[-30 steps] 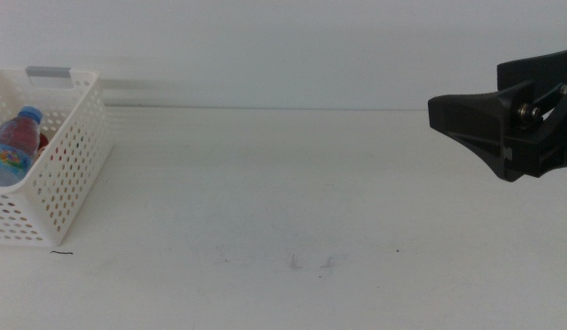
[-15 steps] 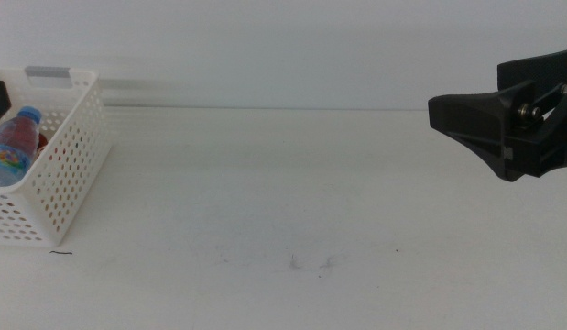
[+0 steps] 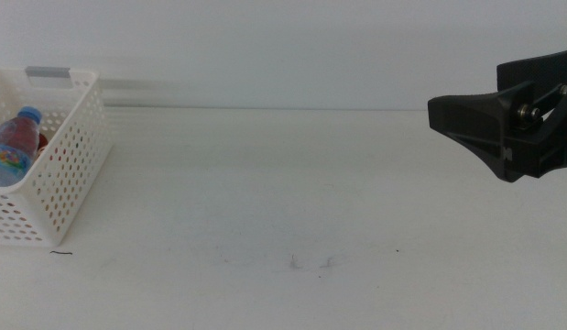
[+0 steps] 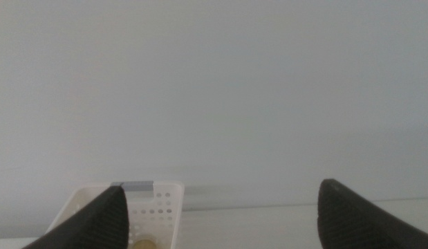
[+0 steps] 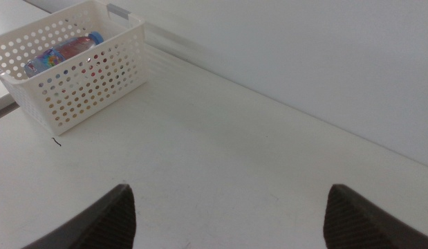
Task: Use arms to grab the bottles and put them into the dustbin to the left of the table.
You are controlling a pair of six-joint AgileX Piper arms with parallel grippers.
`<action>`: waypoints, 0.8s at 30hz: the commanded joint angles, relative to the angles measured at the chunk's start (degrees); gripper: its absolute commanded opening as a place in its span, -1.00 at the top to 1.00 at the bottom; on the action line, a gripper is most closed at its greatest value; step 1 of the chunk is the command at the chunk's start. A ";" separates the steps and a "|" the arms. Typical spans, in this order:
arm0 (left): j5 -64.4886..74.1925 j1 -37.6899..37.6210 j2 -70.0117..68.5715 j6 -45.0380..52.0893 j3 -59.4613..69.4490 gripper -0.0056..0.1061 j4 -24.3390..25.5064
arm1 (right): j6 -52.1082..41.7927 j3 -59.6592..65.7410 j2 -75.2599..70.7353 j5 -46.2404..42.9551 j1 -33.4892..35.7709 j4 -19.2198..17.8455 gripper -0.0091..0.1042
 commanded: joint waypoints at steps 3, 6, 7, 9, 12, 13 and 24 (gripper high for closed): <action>-1.11 -0.41 -0.29 -1.31 0.26 -0.78 0.98 | -0.13 -0.26 -0.25 0.04 0.01 -0.17 -0.76; -1.11 -0.41 -0.29 -1.31 0.26 -0.78 1.28 | -0.13 -0.26 -0.25 0.04 0.01 -0.17 -0.76; -1.11 -0.41 -0.29 -1.31 0.26 -0.78 1.28 | -0.13 -0.26 -0.25 0.04 0.01 -0.17 -0.76; -1.11 -0.41 -0.29 -1.31 0.26 -0.78 1.28 | -0.13 -0.26 -0.25 0.30 0.01 -0.27 -0.76; -1.20 -0.41 -0.29 -1.16 0.79 -0.78 1.29 | -0.13 1.31 -0.95 0.05 -0.15 -1.57 -0.76; -1.20 -0.41 -0.29 -1.16 1.41 -0.78 1.29 | -0.13 3.06 -1.75 0.05 -1.14 -1.58 -0.76; -4.92 -0.41 -19.79 -1.16 26.53 -0.78 1.01 | -0.13 35.54 -30.48 -18.16 -27.40 -2.40 -0.76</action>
